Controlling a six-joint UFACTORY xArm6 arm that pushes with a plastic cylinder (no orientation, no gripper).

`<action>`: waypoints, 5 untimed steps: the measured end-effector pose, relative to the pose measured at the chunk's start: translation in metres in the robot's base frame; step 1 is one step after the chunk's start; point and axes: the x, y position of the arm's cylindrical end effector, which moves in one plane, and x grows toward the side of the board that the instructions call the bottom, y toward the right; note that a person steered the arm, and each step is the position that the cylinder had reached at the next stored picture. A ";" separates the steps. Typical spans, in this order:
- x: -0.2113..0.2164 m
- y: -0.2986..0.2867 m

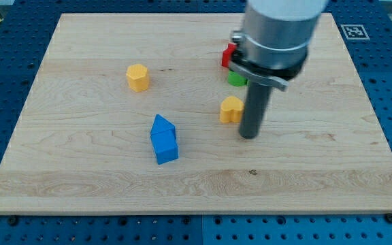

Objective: Place the heart at the right of the hexagon

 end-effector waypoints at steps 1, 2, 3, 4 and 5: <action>-0.032 -0.003; -0.027 0.016; -0.040 0.022; -0.056 -0.020; -0.083 -0.060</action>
